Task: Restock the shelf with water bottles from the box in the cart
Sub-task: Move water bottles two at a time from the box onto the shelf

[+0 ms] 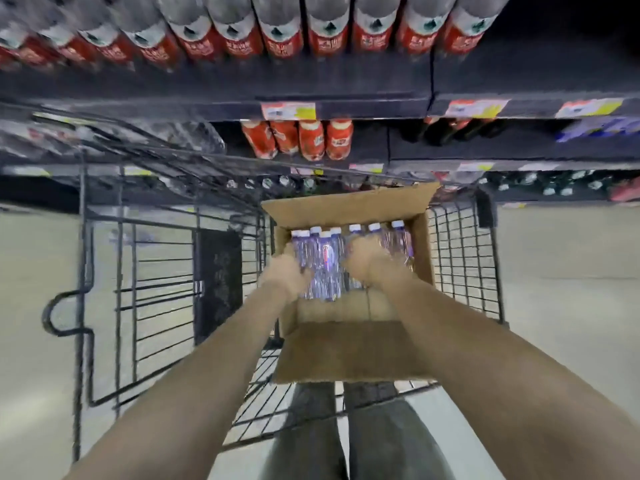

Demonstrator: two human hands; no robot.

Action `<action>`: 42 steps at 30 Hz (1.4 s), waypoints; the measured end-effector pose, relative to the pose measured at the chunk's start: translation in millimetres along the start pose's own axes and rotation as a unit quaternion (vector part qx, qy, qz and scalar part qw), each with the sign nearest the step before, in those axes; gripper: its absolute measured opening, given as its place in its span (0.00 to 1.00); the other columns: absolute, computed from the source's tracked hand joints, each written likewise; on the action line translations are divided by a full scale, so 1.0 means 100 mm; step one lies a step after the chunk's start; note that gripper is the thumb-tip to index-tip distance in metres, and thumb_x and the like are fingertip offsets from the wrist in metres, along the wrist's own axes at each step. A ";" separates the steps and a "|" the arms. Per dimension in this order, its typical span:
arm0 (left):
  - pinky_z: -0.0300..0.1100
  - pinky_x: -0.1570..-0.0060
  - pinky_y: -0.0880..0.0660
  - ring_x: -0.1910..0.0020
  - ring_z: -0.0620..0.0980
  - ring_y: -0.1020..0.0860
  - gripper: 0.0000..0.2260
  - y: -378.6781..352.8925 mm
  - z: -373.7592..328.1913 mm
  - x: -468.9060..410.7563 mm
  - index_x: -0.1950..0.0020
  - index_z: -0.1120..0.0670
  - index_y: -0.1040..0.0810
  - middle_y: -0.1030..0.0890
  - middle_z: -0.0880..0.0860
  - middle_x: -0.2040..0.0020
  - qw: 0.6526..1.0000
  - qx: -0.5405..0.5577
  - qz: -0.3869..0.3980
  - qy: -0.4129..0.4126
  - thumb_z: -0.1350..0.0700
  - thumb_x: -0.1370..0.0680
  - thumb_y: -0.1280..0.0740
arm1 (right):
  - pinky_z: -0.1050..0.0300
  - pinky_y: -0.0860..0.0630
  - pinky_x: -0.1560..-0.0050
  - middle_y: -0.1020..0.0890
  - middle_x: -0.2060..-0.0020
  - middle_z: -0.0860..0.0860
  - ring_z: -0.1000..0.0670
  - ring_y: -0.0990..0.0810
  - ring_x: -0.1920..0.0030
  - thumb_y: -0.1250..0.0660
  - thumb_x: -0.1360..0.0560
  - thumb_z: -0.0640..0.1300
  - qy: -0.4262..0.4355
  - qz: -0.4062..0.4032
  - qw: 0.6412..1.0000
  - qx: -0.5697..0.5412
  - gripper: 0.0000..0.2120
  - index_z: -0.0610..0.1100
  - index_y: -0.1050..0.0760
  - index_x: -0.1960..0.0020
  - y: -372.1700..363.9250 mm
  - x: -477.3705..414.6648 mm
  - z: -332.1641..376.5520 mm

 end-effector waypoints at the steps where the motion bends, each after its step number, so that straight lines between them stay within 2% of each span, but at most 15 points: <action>1: 0.52 0.49 0.19 0.46 0.62 0.18 0.22 -0.08 0.00 -0.11 0.30 0.60 0.30 0.17 0.61 0.45 1.000 0.011 -0.002 0.007 0.46 0.17 0.36 | 0.60 0.28 0.57 0.20 0.56 0.45 0.45 0.17 0.51 0.34 0.20 0.48 -0.002 -0.002 1.000 -0.010 0.11 0.40 0.20 0.47 -0.05 -0.12 0.00; 3: 0.51 0.50 0.19 0.46 0.62 0.17 0.23 -0.24 -0.01 -0.31 0.28 0.60 0.33 0.18 0.60 0.46 0.999 0.033 -0.004 0.021 0.48 0.17 0.35 | 0.64 0.29 0.66 0.21 0.61 0.47 0.50 0.20 0.61 0.36 0.18 0.52 -0.015 -0.002 0.999 -0.029 0.15 0.39 0.23 0.50 -0.20 -0.39 -0.01; 4: 0.52 0.49 0.19 0.45 0.62 0.18 0.24 -0.31 -0.02 -0.40 0.27 0.59 0.35 0.18 0.60 0.45 0.999 0.042 -0.007 0.028 0.48 0.17 0.34 | 0.63 0.28 0.66 0.19 0.59 0.46 0.50 0.20 0.61 0.37 0.17 0.55 -0.022 0.000 0.999 -0.038 0.18 0.38 0.23 0.48 -0.28 -0.50 -0.01; 6: 0.55 0.45 0.19 0.43 0.64 0.18 0.28 -0.44 -0.04 -0.57 0.26 0.57 0.37 0.20 0.61 0.41 0.997 0.067 -0.012 0.040 0.46 0.18 0.31 | 0.59 0.26 0.63 0.17 0.47 0.41 0.46 0.19 0.56 0.34 0.19 0.60 -0.025 0.003 0.996 -0.083 0.27 0.36 0.26 0.36 -0.47 -0.74 -0.05; 8: 0.58 0.43 0.20 0.42 0.64 0.19 0.31 -0.55 -0.03 -0.72 0.24 0.56 0.39 0.21 0.61 0.38 0.994 0.095 -0.018 0.051 0.47 0.20 0.28 | 0.56 0.25 0.64 0.19 0.42 0.40 0.46 0.20 0.55 0.29 0.23 0.61 -0.030 0.006 0.988 -0.152 0.39 0.35 0.35 0.26 -0.63 -0.89 -0.07; 12: 0.56 0.43 0.20 0.41 0.63 0.19 0.37 -0.74 0.10 -0.97 0.21 0.56 0.42 0.22 0.62 0.36 0.989 0.112 -0.032 0.086 0.48 0.21 0.26 | 0.56 0.22 0.66 0.19 0.56 0.44 0.47 0.18 0.57 0.24 0.31 0.65 -0.044 -0.011 0.983 -0.179 0.47 0.34 0.34 0.27 -0.82 -1.05 -0.09; 16: 0.53 0.40 0.23 0.35 0.63 0.21 0.40 -0.92 0.29 -1.10 0.24 0.61 0.37 0.22 0.62 0.34 0.983 0.151 -0.031 0.104 0.41 0.24 0.24 | 0.51 0.19 0.44 0.21 0.39 0.42 0.42 0.21 0.38 0.17 0.39 0.61 -0.068 -0.020 0.968 -0.242 0.56 0.36 0.39 0.25 -0.94 -1.14 -0.07; 20: 0.49 0.51 0.21 0.44 0.61 0.18 0.36 -1.00 0.39 -1.11 0.32 0.63 0.26 0.18 0.61 0.42 0.982 0.153 -0.069 0.088 0.35 0.26 0.26 | 0.49 0.21 0.37 0.24 0.35 0.42 0.41 0.24 0.33 0.16 0.37 0.54 -0.085 -0.020 0.953 -0.290 0.52 0.38 0.40 0.23 -0.96 -1.20 -0.09; 22: 0.45 0.58 0.25 0.50 0.57 0.18 0.34 -1.00 0.37 -1.07 0.32 0.61 0.27 0.17 0.57 0.46 0.977 0.175 -0.077 0.096 0.37 0.26 0.24 | 0.47 0.18 0.42 0.23 0.37 0.42 0.42 0.20 0.38 0.17 0.35 0.50 -0.090 -0.018 0.947 -0.307 0.49 0.39 0.39 0.23 -0.96 -1.21 -0.13; 24: 0.43 0.57 0.26 0.54 0.53 0.20 0.32 -0.98 0.33 -1.02 0.32 0.57 0.29 0.17 0.52 0.49 0.969 0.210 -0.076 0.108 0.41 0.26 0.23 | 0.50 0.17 0.45 0.23 0.38 0.43 0.44 0.19 0.42 0.19 0.33 0.47 -0.089 -0.015 0.943 -0.320 0.45 0.39 0.39 0.24 -0.97 -1.20 -0.17; 29: 0.39 0.59 0.26 0.55 0.48 0.17 0.30 -0.97 0.31 -0.89 0.31 0.52 0.31 0.15 0.47 0.51 0.956 0.264 -0.104 0.079 0.45 0.27 0.23 | 0.56 0.24 0.42 0.25 0.31 0.41 0.44 0.24 0.34 0.20 0.31 0.45 -0.058 -0.011 0.934 -0.353 0.44 0.37 0.37 0.22 -0.95 -1.17 -0.26; 32: 0.31 0.65 0.28 0.60 0.37 0.21 0.30 -0.94 0.34 -0.83 0.30 0.52 0.31 0.18 0.43 0.53 0.949 0.291 -0.103 0.067 0.48 0.26 0.22 | 0.57 0.27 0.43 0.26 0.31 0.43 0.43 0.25 0.33 0.19 0.32 0.45 -0.040 -0.010 0.927 -0.373 0.44 0.38 0.37 0.23 -0.95 -1.13 -0.32; 37: 0.38 0.52 0.21 0.51 0.45 0.16 0.30 -0.82 0.40 -0.71 0.30 0.54 0.31 0.16 0.48 0.45 0.934 0.340 -0.102 0.041 0.50 0.26 0.20 | 0.46 0.20 0.39 0.21 0.37 0.41 0.42 0.18 0.40 0.18 0.37 0.42 -0.007 -0.024 0.910 -0.415 0.43 0.38 0.34 0.27 -0.87 -0.83 -0.28; 41: 0.48 0.45 0.17 0.50 0.46 0.14 0.32 -0.60 0.35 -0.55 0.29 0.56 0.28 0.14 0.49 0.46 0.927 0.360 -0.102 -0.007 0.49 0.28 0.20 | 0.65 0.19 0.56 0.17 0.54 0.51 0.50 0.16 0.55 0.20 0.32 0.34 0.030 -0.042 0.906 -0.421 0.25 0.42 0.28 0.40 -0.67 -0.52 -0.26; 42: 0.48 0.43 0.17 0.49 0.46 0.14 0.30 -0.53 0.32 -0.49 0.30 0.56 0.26 0.14 0.49 0.46 0.927 0.359 -0.107 -0.021 0.50 0.28 0.20 | 0.64 0.18 0.55 0.16 0.54 0.50 0.50 0.16 0.55 0.20 0.32 0.34 0.035 -0.059 0.903 -0.424 0.24 0.40 0.26 0.41 -0.59 -0.42 -0.25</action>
Point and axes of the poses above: each hand's wrist, its own x-axis away from the middle knuckle, its own y-axis out of the back of the hand, z = x × y, the point moved 2 cm from there along -x, towards the middle knuckle
